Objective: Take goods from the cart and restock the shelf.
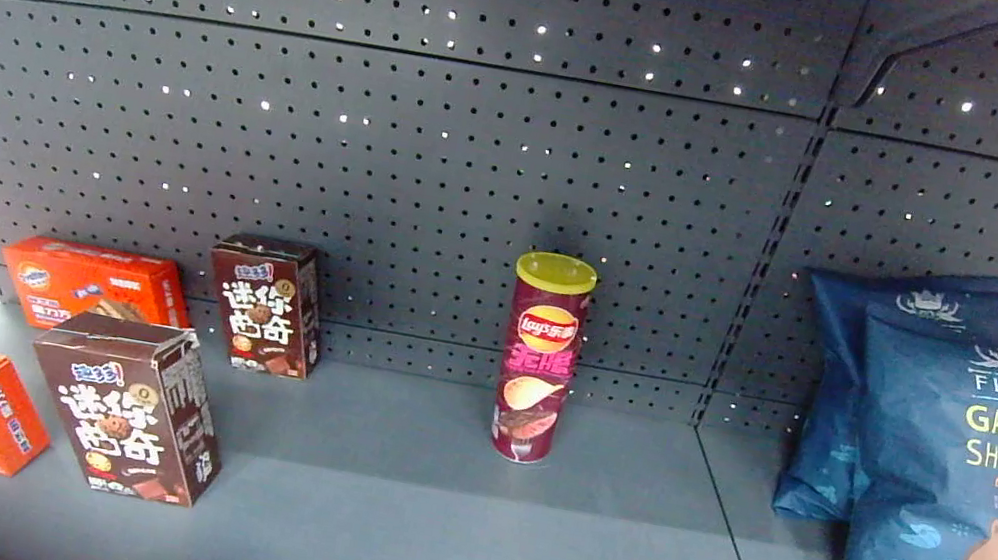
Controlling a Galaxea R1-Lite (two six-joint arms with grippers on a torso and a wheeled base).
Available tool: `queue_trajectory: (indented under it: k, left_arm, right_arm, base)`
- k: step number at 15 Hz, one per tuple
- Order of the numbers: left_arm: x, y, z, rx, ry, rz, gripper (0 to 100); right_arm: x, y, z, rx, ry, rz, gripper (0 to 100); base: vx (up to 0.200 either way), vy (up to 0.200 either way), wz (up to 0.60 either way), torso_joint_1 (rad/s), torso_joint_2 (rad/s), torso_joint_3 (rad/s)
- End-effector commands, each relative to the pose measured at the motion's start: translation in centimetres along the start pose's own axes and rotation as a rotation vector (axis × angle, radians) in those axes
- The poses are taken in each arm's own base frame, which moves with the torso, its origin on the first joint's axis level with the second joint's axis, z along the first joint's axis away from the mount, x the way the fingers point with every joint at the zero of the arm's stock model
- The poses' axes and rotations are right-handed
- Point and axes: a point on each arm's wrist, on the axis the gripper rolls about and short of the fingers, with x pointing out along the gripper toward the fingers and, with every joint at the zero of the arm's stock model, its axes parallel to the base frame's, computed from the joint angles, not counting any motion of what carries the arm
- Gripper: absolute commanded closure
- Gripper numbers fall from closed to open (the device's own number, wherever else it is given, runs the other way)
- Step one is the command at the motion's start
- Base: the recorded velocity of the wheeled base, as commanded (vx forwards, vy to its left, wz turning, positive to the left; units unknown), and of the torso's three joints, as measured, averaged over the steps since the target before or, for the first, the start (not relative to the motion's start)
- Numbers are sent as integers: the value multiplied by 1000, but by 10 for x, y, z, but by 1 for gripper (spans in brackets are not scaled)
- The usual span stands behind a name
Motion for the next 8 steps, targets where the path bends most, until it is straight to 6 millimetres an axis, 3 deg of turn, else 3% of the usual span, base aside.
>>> queue_trajectory:
  k: [1, 8]
  left_arm:
    - [0, 0, 0, 0, -1, 1, 0]
    - [0, 0, 0, -2, -1, 1, 0]
  right_arm:
    - [0, 0, 0, -1, 0, 0, 0]
    - [0, 0, 0, -1, 0, -1, 0]
  base:
    - [0, 0, 600, -2, 2, 2]
    - [0, 0, 600, 3, 3, 3]
